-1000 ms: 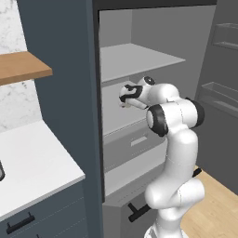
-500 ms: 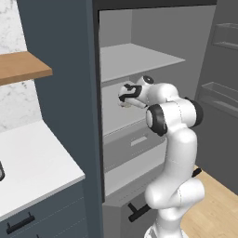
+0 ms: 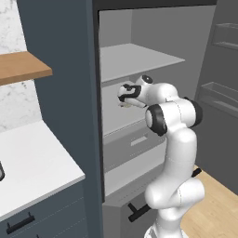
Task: Place one garlic and one steak in each tupperware on the nearby counter, to pack two identical lunches.
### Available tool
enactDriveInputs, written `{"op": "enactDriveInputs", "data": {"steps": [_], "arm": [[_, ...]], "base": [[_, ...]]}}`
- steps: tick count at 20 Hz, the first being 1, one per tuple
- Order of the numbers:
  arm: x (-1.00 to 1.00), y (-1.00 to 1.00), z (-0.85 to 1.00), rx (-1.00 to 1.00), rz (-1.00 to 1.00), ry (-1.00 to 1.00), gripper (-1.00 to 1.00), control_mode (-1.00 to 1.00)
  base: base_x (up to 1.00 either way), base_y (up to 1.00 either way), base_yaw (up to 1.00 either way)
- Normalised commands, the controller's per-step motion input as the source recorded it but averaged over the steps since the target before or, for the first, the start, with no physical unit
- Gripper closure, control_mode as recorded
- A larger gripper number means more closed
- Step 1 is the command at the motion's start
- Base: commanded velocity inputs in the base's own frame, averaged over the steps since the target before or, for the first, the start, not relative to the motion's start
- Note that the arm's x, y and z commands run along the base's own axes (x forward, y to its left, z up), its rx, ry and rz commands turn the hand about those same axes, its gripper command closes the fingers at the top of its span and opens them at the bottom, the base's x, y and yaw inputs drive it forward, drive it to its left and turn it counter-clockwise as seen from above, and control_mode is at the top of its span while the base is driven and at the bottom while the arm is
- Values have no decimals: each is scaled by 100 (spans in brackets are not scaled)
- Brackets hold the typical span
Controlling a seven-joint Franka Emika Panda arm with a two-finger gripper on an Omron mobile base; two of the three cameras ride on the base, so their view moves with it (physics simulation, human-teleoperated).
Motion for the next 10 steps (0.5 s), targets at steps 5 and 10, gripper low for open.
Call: {"op": "enactDriveInputs", "data": {"steps": [5,10], "arm": [[0,6,-8,0,0,8,100,-100],[0,0,0,0,0,3,100,-100]], "base": [[0,0,0],[0,0,0]]}}
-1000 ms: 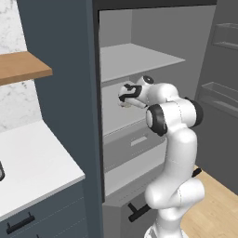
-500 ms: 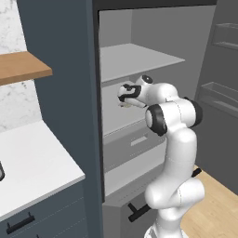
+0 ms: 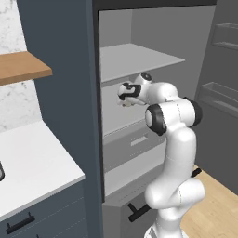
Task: Place one garlic and one steak in each tupperware on the nearby counter, to pack two identical lunches.
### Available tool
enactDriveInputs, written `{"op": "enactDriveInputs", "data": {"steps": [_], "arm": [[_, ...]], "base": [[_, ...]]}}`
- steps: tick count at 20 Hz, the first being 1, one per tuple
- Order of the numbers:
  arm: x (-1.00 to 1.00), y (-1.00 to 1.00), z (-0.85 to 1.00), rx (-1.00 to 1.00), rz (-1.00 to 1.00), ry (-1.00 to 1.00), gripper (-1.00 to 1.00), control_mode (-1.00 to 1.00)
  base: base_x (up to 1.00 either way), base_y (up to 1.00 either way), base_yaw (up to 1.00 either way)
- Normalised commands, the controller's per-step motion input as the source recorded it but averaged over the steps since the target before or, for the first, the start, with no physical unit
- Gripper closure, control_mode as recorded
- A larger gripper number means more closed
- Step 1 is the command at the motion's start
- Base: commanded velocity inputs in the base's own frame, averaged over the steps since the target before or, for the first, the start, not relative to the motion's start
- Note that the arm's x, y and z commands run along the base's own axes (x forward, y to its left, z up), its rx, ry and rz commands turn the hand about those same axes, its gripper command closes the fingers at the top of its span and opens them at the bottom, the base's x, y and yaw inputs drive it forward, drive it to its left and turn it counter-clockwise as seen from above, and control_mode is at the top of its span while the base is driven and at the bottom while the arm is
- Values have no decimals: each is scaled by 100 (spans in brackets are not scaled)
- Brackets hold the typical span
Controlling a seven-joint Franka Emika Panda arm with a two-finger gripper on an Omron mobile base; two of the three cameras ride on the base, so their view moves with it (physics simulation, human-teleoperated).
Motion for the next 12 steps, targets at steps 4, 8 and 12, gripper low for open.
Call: {"op": "enactDriveInputs", "data": {"steps": [4,8,12], "arm": [[-55,-6,0,0,0,-8,100,-100],[-100,-46,0,2,0,-23,100,-100],[-100,-53,11,2,0,-14,100,-100]], "base": [[0,0,0],[0,0,0],[0,0,0]]}}
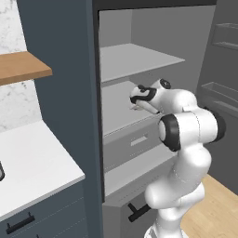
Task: Place one garlic and one steak in each tupperware on the nearby counter, to pack two identical lunches.
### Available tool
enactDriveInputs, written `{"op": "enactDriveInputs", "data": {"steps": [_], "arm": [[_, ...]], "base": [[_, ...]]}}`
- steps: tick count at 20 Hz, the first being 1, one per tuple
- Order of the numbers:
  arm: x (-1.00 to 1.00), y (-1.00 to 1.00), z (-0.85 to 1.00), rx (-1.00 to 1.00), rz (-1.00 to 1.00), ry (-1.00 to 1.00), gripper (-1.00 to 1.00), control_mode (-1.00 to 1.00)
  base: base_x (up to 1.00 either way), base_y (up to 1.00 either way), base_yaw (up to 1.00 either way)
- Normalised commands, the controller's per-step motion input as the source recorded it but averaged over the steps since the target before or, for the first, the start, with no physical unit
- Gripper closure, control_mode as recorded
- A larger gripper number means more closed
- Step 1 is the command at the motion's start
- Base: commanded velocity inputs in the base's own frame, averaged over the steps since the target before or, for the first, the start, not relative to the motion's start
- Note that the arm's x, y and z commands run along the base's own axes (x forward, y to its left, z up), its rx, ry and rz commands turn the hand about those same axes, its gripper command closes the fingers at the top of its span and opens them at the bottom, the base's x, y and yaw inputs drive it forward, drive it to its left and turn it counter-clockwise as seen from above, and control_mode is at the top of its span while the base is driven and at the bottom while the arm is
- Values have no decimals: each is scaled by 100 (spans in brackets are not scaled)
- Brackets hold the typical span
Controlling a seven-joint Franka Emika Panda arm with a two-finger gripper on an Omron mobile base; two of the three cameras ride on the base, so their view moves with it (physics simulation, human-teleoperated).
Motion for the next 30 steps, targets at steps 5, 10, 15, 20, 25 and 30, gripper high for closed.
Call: {"op": "enactDriveInputs", "data": {"steps": [5,10,15,20,25,30], "arm": [[-90,-50,88,-1,0,13,100,-100],[-72,-27,100,-13,1,28,100,-100],[-49,9,100,-27,0,22,100,-100],[-100,0,58,-8,1,0,100,-100],[-100,7,2,0,2,-9,100,-100],[-100,14,0,0,1,-1,100,-100]], "base": [[0,0,0],[0,0,0],[0,0,0],[0,0,0],[0,0,0],[0,0,0]]}}
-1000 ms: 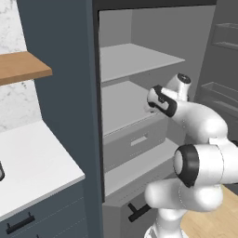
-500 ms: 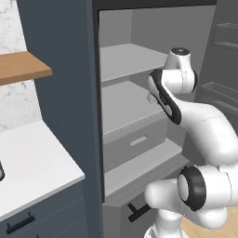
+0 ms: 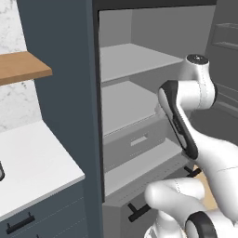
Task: Place one garlic and one steak in each tupperware on the nearby counter, to pack two identical lunches.
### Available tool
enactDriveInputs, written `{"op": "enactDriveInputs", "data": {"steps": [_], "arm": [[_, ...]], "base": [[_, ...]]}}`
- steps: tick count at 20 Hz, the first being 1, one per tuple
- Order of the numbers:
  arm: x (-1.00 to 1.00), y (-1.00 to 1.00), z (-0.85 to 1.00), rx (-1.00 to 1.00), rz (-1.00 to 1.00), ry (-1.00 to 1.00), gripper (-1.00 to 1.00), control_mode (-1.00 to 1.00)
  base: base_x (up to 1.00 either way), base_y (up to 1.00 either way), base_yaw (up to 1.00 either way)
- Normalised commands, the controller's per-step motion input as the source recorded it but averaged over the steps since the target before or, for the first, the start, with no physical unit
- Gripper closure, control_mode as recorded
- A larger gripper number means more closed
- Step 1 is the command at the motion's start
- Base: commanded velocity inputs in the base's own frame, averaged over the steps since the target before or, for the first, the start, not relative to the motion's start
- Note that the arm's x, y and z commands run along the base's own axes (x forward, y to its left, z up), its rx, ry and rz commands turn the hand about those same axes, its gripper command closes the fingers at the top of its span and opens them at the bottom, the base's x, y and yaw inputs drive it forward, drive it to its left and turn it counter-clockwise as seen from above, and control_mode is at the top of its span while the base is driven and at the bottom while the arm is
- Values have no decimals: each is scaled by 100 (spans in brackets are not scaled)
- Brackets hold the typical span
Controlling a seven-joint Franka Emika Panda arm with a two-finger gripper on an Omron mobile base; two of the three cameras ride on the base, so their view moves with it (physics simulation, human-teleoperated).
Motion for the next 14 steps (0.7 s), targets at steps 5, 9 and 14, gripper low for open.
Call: {"op": "enactDriveInputs", "data": {"steps": [5,9,14], "arm": [[-100,6,-1,0,0,0,100,-100],[-50,0,0,0,0,-1,100,100],[0,0,0,0,0,0,100,100]], "base": [[0,0,0],[-50,6,0],[-100,58,5]]}}
